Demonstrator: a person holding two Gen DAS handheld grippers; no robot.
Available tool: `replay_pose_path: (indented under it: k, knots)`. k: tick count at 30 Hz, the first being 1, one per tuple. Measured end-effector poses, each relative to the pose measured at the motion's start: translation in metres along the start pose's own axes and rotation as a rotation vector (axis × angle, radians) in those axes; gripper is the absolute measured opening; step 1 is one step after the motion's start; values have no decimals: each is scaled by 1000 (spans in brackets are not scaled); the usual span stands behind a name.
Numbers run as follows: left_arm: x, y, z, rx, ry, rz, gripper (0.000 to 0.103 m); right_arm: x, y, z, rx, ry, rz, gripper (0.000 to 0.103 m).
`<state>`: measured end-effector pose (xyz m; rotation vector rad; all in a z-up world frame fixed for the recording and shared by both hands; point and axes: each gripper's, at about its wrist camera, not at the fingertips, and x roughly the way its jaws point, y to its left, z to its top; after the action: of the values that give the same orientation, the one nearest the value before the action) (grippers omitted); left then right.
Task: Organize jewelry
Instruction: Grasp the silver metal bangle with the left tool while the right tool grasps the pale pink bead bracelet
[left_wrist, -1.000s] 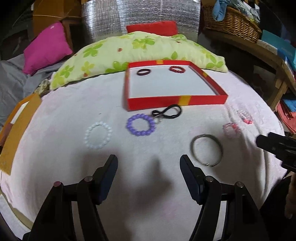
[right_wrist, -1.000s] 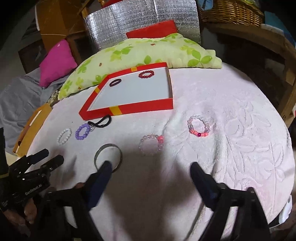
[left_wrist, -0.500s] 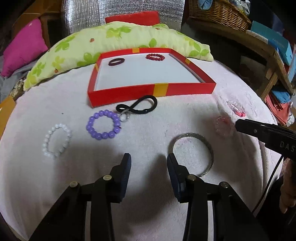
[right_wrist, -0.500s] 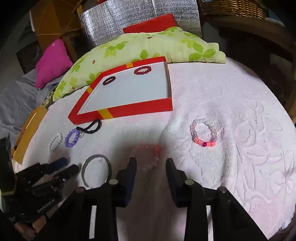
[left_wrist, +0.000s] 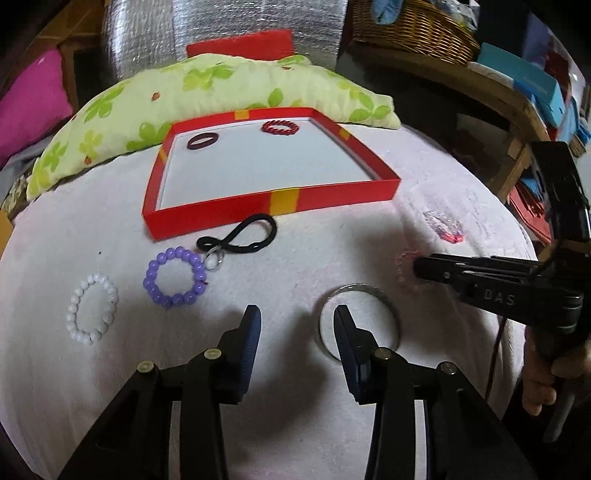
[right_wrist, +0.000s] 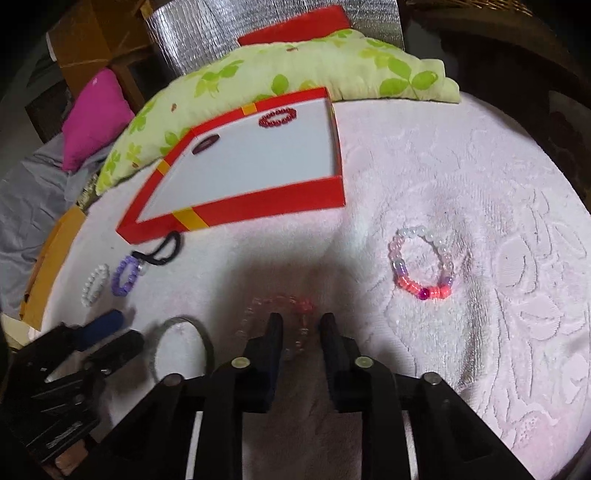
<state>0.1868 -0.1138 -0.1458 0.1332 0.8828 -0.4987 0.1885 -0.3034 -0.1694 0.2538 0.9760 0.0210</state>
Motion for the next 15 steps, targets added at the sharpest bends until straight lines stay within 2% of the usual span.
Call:
replay_pose_path:
  k: [3,6,9,10,12,15]
  knots:
    - [8,-2,0,4,29,-1,42,0,0,-1,-14,-4,-8,14]
    - [17,0,-1,-18,69,-25,42,0,-1,-1,-12,-5,-12,12]
    - [19,-1,-1,-17,66,-29,42,-1,-2,-1,-8,-10,-13,11]
    - [19,-1,-1,-15,63,-38,39,-1,-2,-2,-8,-12,-14,11]
    - [20,1,-1,-21,62,-50,27,-1,-1,-3,-7,-16,-16,11]
    - [20,2,-1,-39,68,-60,25,-2,-1,-3,1,-19,-13,11]
